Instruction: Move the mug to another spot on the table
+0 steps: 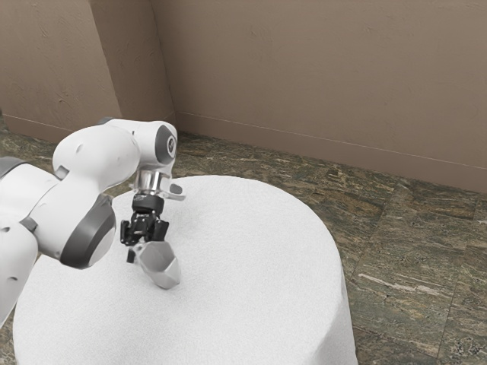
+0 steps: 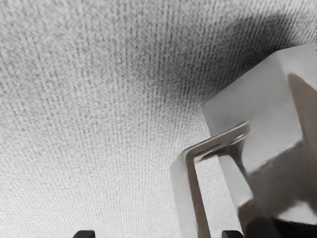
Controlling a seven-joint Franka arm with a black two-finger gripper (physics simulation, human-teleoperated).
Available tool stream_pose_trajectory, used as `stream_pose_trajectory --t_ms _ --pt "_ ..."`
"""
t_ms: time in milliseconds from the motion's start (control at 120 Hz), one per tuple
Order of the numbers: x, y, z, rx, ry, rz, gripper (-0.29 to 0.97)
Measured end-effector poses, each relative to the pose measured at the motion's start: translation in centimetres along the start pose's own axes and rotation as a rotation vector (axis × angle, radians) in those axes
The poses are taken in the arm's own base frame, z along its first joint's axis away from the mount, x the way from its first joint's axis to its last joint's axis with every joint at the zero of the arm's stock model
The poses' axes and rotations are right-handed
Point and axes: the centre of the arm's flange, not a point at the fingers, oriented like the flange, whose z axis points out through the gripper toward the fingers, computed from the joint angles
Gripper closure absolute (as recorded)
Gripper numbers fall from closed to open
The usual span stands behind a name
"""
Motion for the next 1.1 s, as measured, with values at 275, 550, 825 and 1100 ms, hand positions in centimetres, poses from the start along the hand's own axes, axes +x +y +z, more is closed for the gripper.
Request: stream_pose_trajectory --t_ms 275,550,825,1100 --pt "0.2 -0.9 0.5 -0.012 -0.012 -0.023 0.41" --pt "0.5 -0.7 0.1 -0.016 -0.008 -0.024 0.50" --pt "0.7 -0.3 -1.5 -0.017 0.022 -0.029 0.48" --pt "0.4 -0.5 -2.9 -0.037 0.069 -0.036 0.47"
